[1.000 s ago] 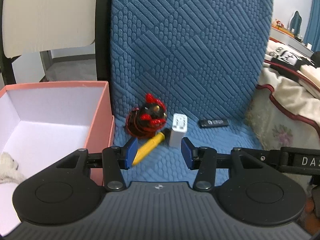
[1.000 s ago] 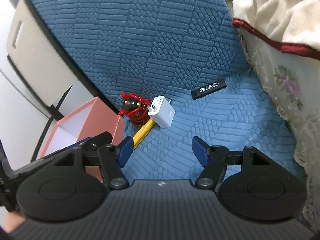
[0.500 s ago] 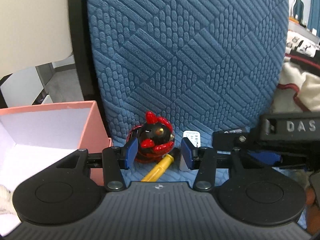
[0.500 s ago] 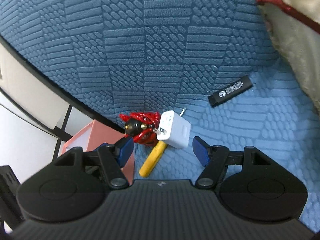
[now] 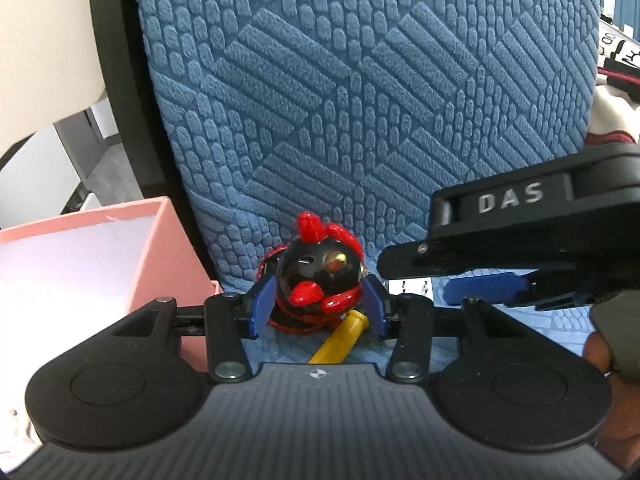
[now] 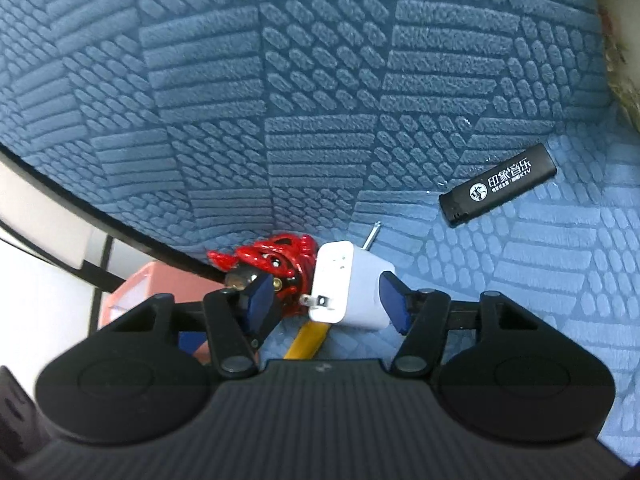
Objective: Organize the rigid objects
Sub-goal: 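Close left gripper on red lion figurine while right gripper closes on white charger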
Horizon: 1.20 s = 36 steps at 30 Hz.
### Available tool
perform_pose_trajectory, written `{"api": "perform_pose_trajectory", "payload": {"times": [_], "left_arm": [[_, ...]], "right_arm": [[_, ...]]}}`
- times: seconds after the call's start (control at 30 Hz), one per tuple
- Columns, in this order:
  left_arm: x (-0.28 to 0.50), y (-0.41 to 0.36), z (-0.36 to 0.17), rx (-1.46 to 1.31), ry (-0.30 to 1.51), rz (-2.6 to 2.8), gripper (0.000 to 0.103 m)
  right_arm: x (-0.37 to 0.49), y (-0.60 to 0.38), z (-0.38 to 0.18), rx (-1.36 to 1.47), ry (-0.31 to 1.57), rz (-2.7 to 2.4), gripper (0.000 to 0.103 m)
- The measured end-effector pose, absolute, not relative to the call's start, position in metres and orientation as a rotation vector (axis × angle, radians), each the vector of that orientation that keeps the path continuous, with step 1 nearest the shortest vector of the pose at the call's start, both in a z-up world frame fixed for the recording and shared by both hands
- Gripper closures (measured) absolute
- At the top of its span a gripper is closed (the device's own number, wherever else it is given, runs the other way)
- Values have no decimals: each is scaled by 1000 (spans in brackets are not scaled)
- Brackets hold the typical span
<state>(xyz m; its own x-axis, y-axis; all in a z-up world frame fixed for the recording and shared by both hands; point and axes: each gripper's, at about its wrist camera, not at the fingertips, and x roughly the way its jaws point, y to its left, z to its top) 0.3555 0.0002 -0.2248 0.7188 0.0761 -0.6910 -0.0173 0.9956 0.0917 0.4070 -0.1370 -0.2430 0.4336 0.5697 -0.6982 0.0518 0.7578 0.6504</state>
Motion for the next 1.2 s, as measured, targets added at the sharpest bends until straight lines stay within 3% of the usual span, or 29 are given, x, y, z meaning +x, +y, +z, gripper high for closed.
{"api": "perform_pose_trajectory", "payload": {"times": [0.37, 0.77, 0.9, 0.97, 1.2], "left_arm": [[366, -5, -234, 123, 727, 45, 49], [360, -4, -231, 88, 693, 0, 53], [357, -3, -221, 70, 677, -9, 61], [355, -1, -218, 55, 667, -16, 86], [351, 6, -212, -6, 679, -31, 85]], "right_arm": [[412, -122, -259, 638, 1145, 320, 48], [407, -142, -244, 647, 1123, 316, 68], [405, -153, -244, 663, 1125, 310, 68], [404, -156, -242, 651, 1124, 305, 69], [395, -166, -236, 607, 1118, 279, 69]]}}
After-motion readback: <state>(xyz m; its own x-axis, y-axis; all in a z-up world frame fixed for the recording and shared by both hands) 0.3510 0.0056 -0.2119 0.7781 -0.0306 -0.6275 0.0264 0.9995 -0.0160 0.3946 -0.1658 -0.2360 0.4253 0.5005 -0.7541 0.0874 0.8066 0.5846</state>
